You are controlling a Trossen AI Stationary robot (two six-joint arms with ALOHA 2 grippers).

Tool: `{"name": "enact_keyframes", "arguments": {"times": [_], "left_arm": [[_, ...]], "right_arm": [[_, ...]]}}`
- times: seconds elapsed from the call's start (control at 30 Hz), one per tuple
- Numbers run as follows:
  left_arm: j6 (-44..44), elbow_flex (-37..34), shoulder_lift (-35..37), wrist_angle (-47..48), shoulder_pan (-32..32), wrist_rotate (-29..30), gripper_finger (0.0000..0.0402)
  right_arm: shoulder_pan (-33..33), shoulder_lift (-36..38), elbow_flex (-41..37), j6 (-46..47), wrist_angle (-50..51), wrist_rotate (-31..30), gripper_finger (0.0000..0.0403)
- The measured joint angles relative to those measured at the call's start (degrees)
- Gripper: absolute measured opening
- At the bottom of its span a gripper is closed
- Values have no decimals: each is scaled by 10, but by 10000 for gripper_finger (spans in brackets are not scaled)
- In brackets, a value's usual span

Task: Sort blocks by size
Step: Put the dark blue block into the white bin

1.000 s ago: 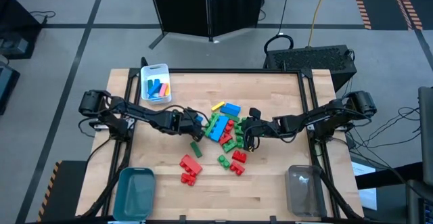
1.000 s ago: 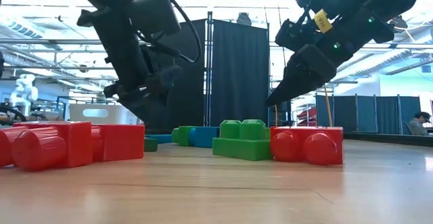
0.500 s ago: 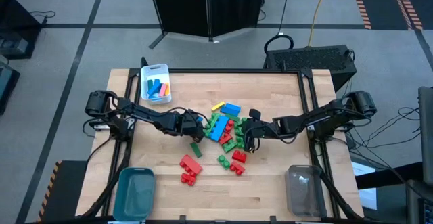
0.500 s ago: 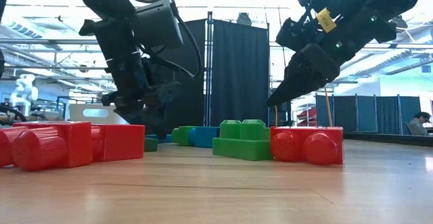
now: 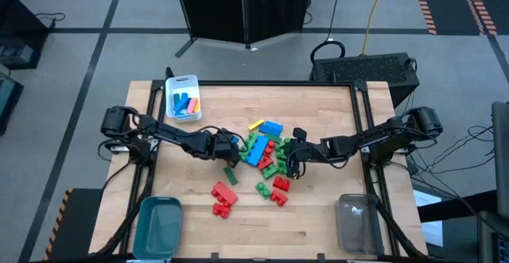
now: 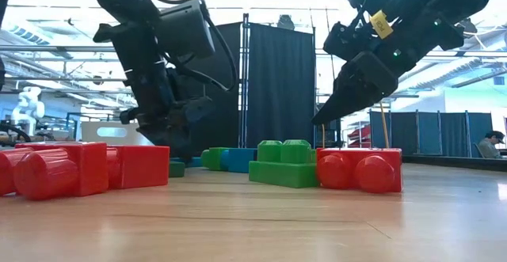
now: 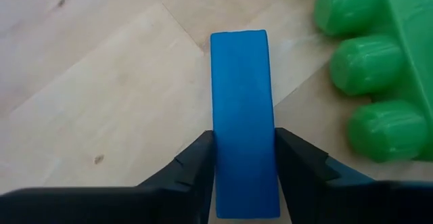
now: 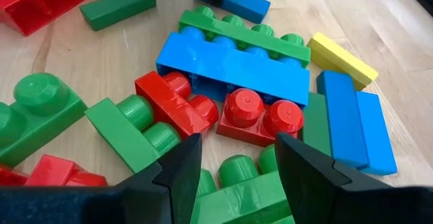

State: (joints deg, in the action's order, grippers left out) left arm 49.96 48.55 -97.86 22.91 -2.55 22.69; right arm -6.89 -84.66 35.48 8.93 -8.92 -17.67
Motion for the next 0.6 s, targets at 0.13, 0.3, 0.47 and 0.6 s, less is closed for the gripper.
{"name": "enact_keyframes", "arguments": {"times": [0.13,0.3,0.47,0.6], "left_arm": [[-12,1,-15,-4,0,8,125],[-25,0,-2,0,1,7,123],[-40,-3,54,42,13,5,123],[-40,-3,109,99,35,13,122]], "right_arm": [[0,0,0,0,1,0,176],[0,0,0,3,1,0,176],[-2,0,0,11,6,0,176],[-10,0,0,14,6,-2,176]]}}
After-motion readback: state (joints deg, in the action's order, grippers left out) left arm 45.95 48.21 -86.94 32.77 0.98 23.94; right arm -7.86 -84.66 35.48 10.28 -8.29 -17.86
